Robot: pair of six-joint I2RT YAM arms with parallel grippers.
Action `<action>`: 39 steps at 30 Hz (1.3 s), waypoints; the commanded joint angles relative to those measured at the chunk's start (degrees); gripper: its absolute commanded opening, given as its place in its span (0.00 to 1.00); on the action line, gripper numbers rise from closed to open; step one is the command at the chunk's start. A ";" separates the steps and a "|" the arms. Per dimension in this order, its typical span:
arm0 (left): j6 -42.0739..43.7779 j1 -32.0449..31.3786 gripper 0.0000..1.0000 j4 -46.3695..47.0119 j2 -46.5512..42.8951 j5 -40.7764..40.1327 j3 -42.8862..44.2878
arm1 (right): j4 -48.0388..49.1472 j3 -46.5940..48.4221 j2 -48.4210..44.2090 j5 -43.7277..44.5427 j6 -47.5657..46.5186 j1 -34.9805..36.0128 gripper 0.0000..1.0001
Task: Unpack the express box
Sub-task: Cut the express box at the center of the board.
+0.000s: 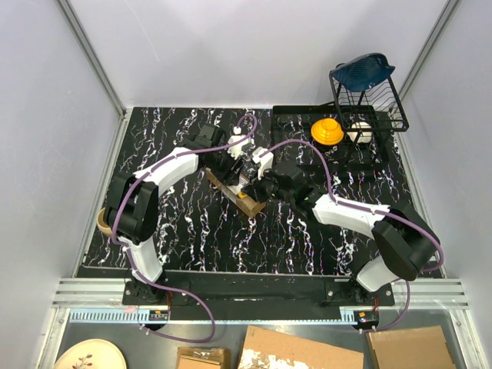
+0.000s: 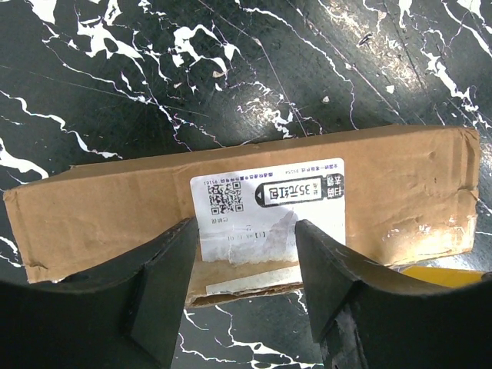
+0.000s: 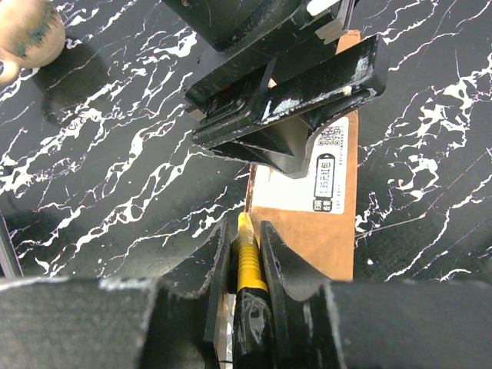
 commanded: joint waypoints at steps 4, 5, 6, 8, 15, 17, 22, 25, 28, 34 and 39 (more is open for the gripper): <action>3.64 0.72 0.61 -1.66 6.63 -7.78 -1.98 | -10.84 1.43 -2.62 -0.19 -3.94 3.01 0.00; 4.34 0.63 0.61 -2.27 7.24 -7.69 -1.72 | -11.02 1.26 -2.80 -0.27 -4.03 3.10 0.00; 4.52 0.63 0.60 -2.45 7.51 -7.69 -1.63 | -11.11 1.08 -3.06 -0.54 -4.03 3.10 0.00; 5.31 0.72 0.59 -2.89 8.03 -7.52 -1.63 | -11.63 1.16 -3.33 -1.15 -3.94 3.10 0.00; 9.70 0.98 0.58 -6.66 9.61 -7.52 0.30 | -14.01 1.52 -3.50 -4.66 -3.59 3.01 0.00; 11.99 1.16 0.59 -8.34 9.79 -7.69 0.75 | -14.36 1.69 -3.33 -5.02 -3.07 3.01 0.00; 14.10 2.21 0.59 -9.31 10.85 -9.19 1.01 | -14.36 1.52 -3.32 -5.72 -2.36 2.57 0.00; 14.80 2.56 0.59 -9.48 10.67 -8.48 0.92 | -14.63 1.34 -3.59 -5.64 -2.36 1.96 0.00; 14.90 2.48 0.59 -9.83 10.67 -8.39 1.19 | -15.33 1.08 -3.94 -5.20 -2.45 1.52 0.00; 15.34 2.48 0.58 -10.45 11.37 -8.31 1.80 | -17.00 -0.33 -6.66 -3.70 -1.57 1.25 0.00; 15.25 2.48 0.57 -10.45 11.29 -8.39 1.89 | -17.35 -1.29 -7.28 -3.88 -0.78 1.17 0.00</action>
